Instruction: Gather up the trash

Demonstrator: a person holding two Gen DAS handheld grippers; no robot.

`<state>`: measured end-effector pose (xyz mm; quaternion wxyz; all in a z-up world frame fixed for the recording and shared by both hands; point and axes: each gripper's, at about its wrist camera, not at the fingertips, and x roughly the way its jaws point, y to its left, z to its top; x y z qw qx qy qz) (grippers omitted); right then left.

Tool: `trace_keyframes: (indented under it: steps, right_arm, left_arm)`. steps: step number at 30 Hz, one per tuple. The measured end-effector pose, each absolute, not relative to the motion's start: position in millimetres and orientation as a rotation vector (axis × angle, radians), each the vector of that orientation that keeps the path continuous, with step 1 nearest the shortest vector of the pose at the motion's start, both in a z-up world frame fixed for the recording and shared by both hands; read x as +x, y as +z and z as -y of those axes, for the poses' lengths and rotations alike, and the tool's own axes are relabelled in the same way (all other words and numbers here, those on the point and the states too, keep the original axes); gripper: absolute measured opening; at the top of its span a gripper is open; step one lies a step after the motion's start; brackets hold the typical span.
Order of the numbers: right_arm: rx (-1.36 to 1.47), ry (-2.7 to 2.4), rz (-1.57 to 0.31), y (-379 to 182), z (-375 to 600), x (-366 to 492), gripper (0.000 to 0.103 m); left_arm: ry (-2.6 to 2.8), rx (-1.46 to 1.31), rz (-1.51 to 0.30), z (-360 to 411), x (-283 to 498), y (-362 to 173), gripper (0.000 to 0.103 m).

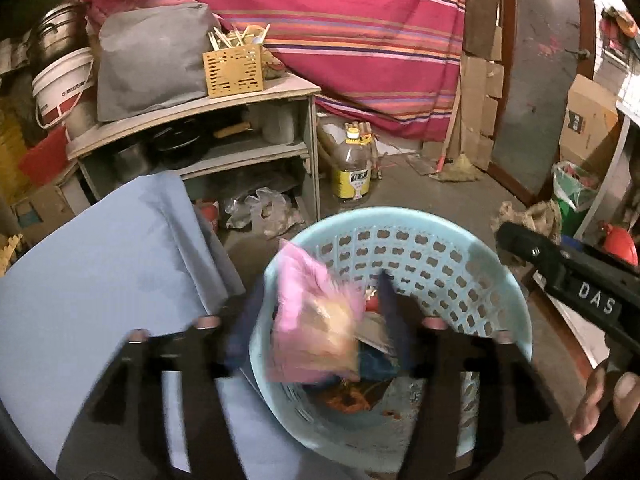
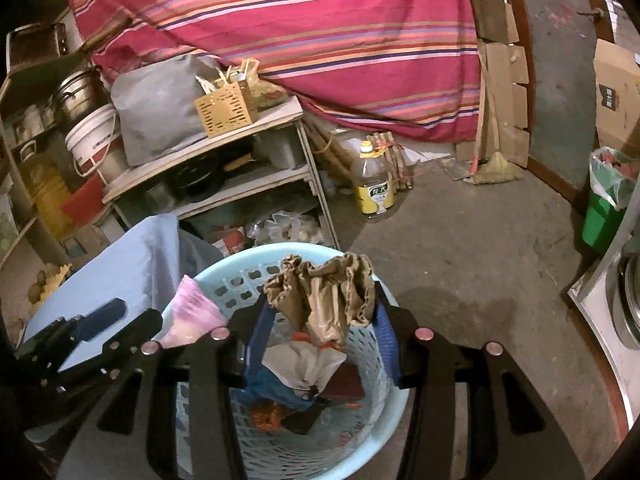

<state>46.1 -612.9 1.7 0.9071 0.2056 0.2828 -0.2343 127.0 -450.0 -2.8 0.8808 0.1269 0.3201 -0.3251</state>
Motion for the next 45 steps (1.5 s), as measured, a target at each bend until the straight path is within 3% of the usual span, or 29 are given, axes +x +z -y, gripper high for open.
trace_keyframes:
  steps: [6,8,13,15,22,24,31,45]
  right_arm:
    - [0.408,-0.466,-0.601,0,607,54,0.047]
    - [0.388,-0.452,-0.611,-1,601,59,0.047]
    - [0.345,-0.425,-0.641,-4,584,70,0.059]
    - [0.334,-0.428,-0.647,-5,578,73,0.078]
    - [0.321,-0.444,-0.644,1,560,73,0.088]
    - [0.312,-0.444,-0.621,8,552,69,0.097]
    - [0.312,-0.352,-0.562,18,481,43,0.098]
    - [0.253,-0.196,-0.491,-8,330,-22,0.098]
  left_arm:
    - [-0.654,0.219,-0.639,426,130,11,0.094]
    - [-0.617,0.201,-0.625,408,131,17,0.097]
    - [-0.550,0.153,-0.615,359,131,27,0.098]
    - [-0.528,0.150,-0.602,343,129,30,0.098]
    - [-0.386,0.099,-0.542,269,113,47,0.098]
    - [-0.357,0.089,-0.534,252,107,51,0.098]
    - [-0.282,0.120,-0.471,182,65,57,0.098]
    - [-0.129,0.117,-0.440,71,-22,12,0.098]
